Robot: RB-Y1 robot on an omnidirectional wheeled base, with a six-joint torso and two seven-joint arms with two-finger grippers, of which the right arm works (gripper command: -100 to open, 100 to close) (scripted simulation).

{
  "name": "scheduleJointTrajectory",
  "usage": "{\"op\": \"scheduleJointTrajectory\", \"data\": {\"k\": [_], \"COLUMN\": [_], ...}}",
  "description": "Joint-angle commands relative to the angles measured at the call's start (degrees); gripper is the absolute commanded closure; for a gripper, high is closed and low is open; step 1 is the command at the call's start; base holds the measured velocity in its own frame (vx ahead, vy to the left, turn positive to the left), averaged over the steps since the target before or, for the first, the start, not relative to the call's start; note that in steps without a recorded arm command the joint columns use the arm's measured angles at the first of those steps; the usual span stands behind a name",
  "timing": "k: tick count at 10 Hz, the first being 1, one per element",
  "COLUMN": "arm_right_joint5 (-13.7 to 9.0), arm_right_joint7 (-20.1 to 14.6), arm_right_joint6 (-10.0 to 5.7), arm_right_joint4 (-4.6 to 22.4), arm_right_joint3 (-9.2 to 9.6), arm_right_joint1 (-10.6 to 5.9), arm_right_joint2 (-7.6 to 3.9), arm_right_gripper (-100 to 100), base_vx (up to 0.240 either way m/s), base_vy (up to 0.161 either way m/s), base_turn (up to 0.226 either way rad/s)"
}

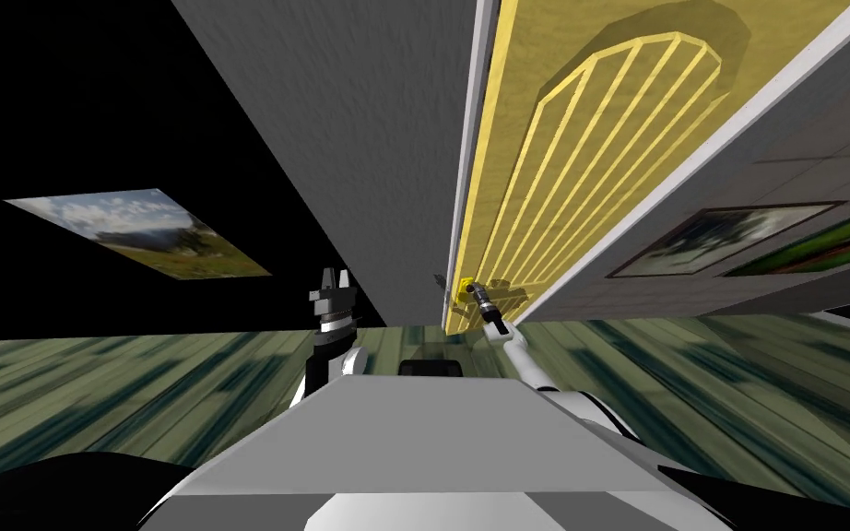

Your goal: Pull the door open

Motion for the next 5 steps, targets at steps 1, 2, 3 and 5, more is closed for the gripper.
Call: {"op": "scheduleJointTrajectory", "data": {"k": [1, 2, 3, 5], "arm_right_joint5": [-2.2, -4.1, -4.1, -7.8], "arm_right_joint7": [-2.4, -4.0, -4.2, -7.6], "arm_right_joint6": [-0.23, 0.01, 0.01, 0.50], "arm_right_joint4": [-0.7, -0.5, -0.5, 0.0], "arm_right_joint3": [0.69, 0.96, 0.96, 1.50], "arm_right_joint1": [-0.51, -0.72, -0.72, -1.15], "arm_right_joint2": [0.31, 0.27, 0.27, 0.19], "arm_right_gripper": [100, 100, 100, 100], "base_vx": [-0.050, -0.069, -0.055, -0.067], "base_vy": [-0.041, -0.067, -0.034, -0.035], "base_turn": [0.090, 0.242, -0.001, 0.137]}}
